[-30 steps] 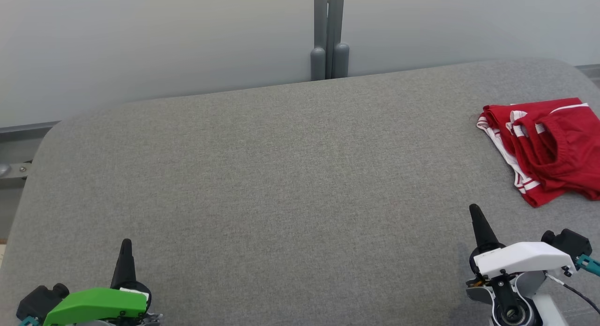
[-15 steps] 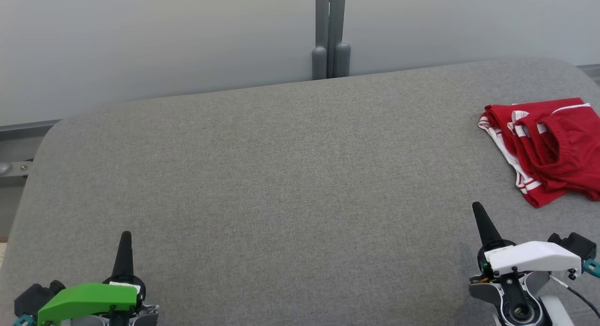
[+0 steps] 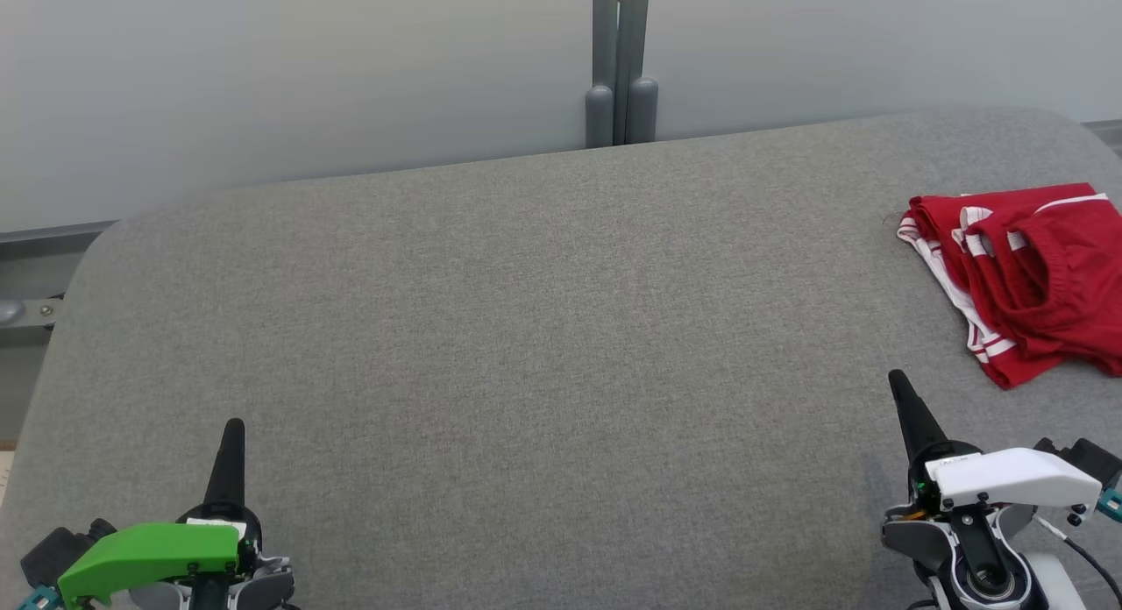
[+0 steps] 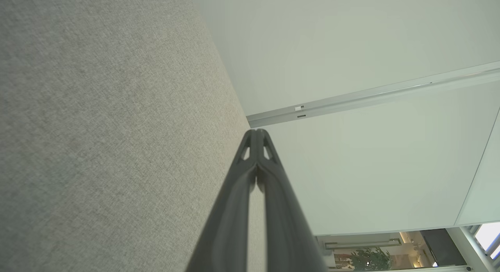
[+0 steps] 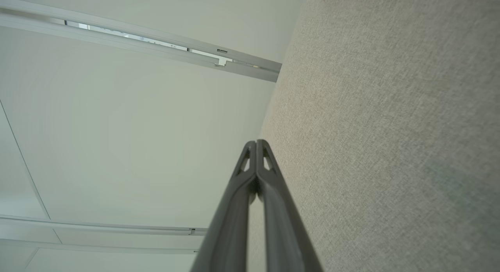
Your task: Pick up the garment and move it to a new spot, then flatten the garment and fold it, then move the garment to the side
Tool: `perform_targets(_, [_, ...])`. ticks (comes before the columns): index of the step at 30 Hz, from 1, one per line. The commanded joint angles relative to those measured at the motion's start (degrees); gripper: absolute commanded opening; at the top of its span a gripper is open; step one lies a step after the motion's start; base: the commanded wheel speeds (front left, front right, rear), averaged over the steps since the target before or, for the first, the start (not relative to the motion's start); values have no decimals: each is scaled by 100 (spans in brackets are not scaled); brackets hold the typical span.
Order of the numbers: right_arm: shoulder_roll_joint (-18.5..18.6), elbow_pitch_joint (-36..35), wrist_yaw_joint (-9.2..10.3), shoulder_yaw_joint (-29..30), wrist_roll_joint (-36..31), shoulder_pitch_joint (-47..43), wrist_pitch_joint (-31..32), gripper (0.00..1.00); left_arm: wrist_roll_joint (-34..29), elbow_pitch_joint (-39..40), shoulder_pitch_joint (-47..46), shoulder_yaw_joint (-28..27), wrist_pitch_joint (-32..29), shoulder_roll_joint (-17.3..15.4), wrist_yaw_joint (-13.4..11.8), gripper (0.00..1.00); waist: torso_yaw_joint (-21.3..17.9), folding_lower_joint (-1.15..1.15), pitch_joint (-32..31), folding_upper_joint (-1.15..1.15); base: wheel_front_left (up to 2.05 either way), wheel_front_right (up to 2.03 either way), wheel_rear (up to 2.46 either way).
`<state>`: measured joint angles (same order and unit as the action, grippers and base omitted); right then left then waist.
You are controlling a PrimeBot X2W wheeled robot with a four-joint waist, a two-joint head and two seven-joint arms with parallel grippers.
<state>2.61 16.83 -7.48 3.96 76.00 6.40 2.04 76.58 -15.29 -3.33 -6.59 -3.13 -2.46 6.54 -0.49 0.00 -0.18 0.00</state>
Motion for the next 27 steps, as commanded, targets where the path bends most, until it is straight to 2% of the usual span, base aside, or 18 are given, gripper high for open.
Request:
perform_targets(1, [34,-73,-2,25,143,-16,45,0,167,51,-141,-24,-44,-48,32,0,2,0,1,0,0,0,0])
perform_targets(27, [39,-305,-2,151,1406,-78,345,0,1333,176,-240,-75,-348,-59,102,0,39,0,28,0,0,0,0])
